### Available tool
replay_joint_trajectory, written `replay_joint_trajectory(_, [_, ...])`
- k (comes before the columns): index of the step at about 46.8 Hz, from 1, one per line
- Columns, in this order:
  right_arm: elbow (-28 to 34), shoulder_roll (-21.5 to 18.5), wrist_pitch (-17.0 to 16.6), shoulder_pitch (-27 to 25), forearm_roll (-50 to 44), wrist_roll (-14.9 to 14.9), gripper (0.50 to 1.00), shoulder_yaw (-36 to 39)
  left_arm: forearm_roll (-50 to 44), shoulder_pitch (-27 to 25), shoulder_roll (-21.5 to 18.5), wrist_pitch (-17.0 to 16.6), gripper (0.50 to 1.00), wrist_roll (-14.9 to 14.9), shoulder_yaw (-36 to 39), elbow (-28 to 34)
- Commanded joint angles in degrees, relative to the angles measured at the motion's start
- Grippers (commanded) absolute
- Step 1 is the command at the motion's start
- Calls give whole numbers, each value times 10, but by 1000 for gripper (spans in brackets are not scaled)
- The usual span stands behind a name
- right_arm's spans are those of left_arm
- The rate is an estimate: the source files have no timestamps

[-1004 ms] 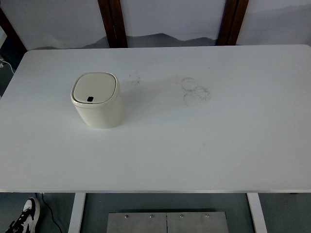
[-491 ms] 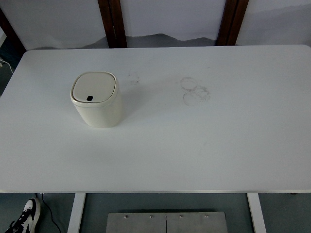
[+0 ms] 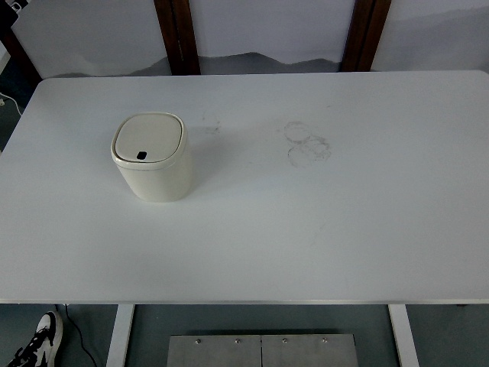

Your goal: Close trash bin

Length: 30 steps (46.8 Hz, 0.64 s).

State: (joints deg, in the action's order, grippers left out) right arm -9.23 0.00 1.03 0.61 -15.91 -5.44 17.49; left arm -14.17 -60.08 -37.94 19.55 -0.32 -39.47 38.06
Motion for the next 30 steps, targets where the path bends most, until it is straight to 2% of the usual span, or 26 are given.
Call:
replay_joint_trajectory(1, [0, 0, 0, 0, 0, 0, 995, 0, 1, 8, 1, -2, 1000, 0, -1, -1])
replay_joint_trajectory(30, [0, 0, -1, 0, -1, 0, 995, 0, 2, 30, 2, -5, 1000, 0, -1, -4])
